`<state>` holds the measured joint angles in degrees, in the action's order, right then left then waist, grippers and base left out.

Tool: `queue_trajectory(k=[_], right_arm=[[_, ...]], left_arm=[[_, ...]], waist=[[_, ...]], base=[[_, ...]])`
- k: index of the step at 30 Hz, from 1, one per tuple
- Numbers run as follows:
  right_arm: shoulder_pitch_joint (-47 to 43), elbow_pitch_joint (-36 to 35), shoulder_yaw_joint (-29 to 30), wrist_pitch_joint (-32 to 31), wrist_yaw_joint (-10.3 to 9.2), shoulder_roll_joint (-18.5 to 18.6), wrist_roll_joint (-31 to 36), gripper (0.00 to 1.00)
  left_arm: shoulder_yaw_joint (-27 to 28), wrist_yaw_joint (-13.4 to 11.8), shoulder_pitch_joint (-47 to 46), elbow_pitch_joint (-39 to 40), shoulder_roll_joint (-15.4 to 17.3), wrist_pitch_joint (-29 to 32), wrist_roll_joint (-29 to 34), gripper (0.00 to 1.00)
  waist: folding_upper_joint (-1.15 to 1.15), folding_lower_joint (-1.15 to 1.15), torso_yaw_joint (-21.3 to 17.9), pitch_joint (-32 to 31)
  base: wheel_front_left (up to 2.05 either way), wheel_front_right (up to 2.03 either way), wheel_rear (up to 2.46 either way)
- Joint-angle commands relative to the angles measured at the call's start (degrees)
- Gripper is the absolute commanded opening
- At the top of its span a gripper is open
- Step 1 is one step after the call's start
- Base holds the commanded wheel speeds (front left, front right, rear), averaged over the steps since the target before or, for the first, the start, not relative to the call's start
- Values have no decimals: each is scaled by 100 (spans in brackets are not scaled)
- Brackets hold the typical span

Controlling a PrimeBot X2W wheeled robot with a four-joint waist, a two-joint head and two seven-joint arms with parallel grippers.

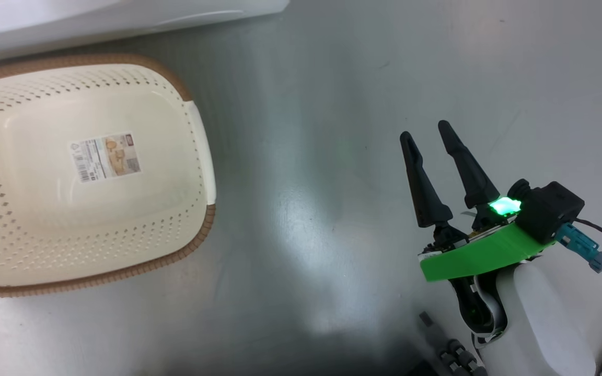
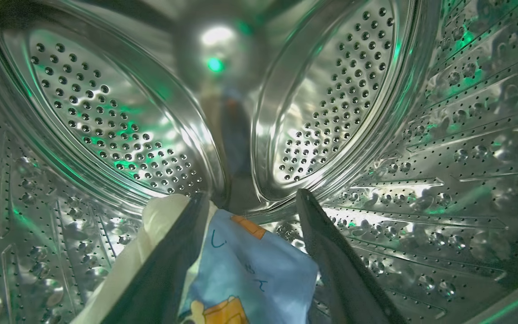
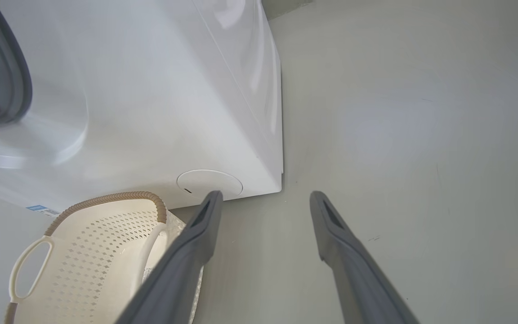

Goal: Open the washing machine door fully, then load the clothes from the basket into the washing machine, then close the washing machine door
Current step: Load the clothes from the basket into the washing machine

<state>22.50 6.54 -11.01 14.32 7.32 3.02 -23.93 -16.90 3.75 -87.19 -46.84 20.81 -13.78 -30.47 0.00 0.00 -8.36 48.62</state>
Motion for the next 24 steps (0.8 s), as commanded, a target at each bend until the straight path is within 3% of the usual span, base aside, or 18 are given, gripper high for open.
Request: queue_trajectory(k=[1,15,24], right_arm=[[-268,-96,-100,68,17,-14,71,100],[-370,-76,-22,68,17,-14,151,100],[-431,-77,8,68,17,-14,157,100]], left_arm=[[60,-89,220,256,184,-46,-36,100],[131,-486,1519,1584,-111,-113,-51,100],[250,-716,2425,2535,-108,-120,18,100]], waist=[[0,0,84,-94],[0,0,215,-281],[0,0,260,-402]], base=[[0,0,0],[0,0,0],[0,0,0]])
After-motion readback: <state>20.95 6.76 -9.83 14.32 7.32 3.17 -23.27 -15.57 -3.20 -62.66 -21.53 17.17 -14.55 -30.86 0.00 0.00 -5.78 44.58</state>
